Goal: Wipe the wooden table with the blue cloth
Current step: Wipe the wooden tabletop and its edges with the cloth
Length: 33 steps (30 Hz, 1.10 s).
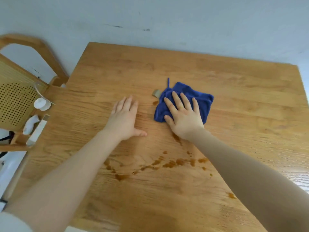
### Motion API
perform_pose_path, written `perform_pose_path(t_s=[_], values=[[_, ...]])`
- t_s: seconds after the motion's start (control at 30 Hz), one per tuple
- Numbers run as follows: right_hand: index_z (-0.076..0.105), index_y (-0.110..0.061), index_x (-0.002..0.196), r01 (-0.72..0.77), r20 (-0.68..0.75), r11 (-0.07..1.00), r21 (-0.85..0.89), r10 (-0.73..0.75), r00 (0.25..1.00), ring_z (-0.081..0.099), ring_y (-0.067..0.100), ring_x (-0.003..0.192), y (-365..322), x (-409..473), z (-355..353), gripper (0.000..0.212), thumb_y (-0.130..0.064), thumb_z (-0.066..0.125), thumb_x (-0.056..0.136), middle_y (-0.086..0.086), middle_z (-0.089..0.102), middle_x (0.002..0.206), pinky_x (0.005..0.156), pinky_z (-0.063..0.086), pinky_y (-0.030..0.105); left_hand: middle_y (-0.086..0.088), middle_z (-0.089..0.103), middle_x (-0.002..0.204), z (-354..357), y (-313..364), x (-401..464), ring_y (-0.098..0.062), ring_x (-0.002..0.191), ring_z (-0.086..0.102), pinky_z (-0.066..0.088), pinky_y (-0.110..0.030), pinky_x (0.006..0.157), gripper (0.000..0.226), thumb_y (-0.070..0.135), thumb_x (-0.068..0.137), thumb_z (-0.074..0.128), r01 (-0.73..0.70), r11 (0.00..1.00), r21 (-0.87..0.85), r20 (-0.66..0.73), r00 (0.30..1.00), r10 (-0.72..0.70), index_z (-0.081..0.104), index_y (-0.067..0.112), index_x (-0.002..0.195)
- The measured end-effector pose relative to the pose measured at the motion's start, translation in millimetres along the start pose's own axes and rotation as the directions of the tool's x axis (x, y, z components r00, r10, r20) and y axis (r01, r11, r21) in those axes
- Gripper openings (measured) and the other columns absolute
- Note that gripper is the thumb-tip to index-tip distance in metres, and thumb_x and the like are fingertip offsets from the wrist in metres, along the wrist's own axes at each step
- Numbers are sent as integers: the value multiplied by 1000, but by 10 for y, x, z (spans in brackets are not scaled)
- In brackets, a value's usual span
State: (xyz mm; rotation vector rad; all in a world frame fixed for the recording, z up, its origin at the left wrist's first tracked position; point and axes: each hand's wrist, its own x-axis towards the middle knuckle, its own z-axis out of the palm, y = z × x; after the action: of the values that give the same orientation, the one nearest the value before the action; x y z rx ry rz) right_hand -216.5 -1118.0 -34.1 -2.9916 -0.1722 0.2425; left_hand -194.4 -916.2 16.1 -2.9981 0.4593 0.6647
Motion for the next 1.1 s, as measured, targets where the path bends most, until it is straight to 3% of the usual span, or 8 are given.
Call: perform_pose_path(t_s=[0.17, 0.3, 0.43, 0.53, 0.7, 0.9, 1.03, 1.1], values=[[13, -39, 147, 90, 24, 996, 19, -90, 996, 1, 19, 145, 6, 90, -14, 51, -46, 24, 97, -9, 4, 158, 114, -3, 47, -15, -10, 156, -6, -77, 92, -28, 144, -9, -11, -46, 114, 131, 81, 55, 59, 75, 983, 167, -24, 997, -72, -5, 14, 148], [22, -35, 146, -108, -55, 993, 43, 110, 992, 7, 20, 144, 98, 585, -24, 51, -44, 29, 97, -7, 12, 158, 114, 2, 49, -23, -11, 154, 61, -166, 158, -33, 144, -4, -5, -42, 116, 148, 90, 43, 53, 174, 975, 141, 33, 983, -180, -12, 8, 147], [17, -29, 148, -224, -37, 972, 70, 227, 973, 1, 22, 145, -6, 684, -65, 53, -38, 29, 97, -2, 6, 159, 115, 0, 51, -25, -9, 154, 89, -215, 166, -35, 144, 0, -1, -41, 117, 151, 90, 40, 54, 166, 984, 61, 68, 983, -171, -9, 5, 147], [17, -28, 148, -98, -34, 995, 17, 99, 995, 4, 24, 145, -320, 305, 25, 58, -40, 29, 92, 0, 7, 159, 114, 1, 51, -24, -11, 154, 93, -212, 175, -34, 144, -2, 0, -41, 117, 150, 88, 41, 58, 157, 988, 6, 56, 986, -157, -8, 5, 147], [13, -37, 148, 169, 74, 985, 28, -171, 983, 1, 20, 145, -496, 30, 27, 64, -48, 8, 84, -6, 3, 158, 114, -4, 48, -24, -11, 154, 78, -193, 193, -34, 144, -4, 3, -41, 117, 149, 84, 42, 63, 167, 986, -20, 61, 984, -166, -7, 5, 147], [15, -42, 146, -18, 25, 998, 59, 16, 1000, -4, 22, 145, -281, 789, -43, 61, -52, 36, 89, -7, 4, 159, 113, -6, 52, -22, -13, 154, 94, -191, 197, -33, 144, -6, 3, -41, 117, 150, 85, 41, 62, 191, 981, -20, 87, 978, -188, -10, 6, 147], [8, -39, 147, -60, 63, 997, 58, 56, 996, -10, 25, 145, -349, 777, -83, 62, -52, 32, 92, -5, -4, 159, 113, -7, 55, -19, -14, 155, 68, -168, 144, -30, 145, -7, 5, -41, 117, 149, 83, 41, 64, 204, 978, -50, 87, 976, -199, -11, 9, 147], [3, -38, 148, 13, 57, 999, 35, -15, 998, -11, 24, 144, -440, 510, -35, 61, -51, 28, 94, -3, -7, 159, 112, -7, 55, -18, -14, 155, 63, -162, 133, -30, 145, -7, 4, -41, 117, 148, 82, 42, 65, 215, 975, -62, 83, 974, -210, -11, 9, 147]])
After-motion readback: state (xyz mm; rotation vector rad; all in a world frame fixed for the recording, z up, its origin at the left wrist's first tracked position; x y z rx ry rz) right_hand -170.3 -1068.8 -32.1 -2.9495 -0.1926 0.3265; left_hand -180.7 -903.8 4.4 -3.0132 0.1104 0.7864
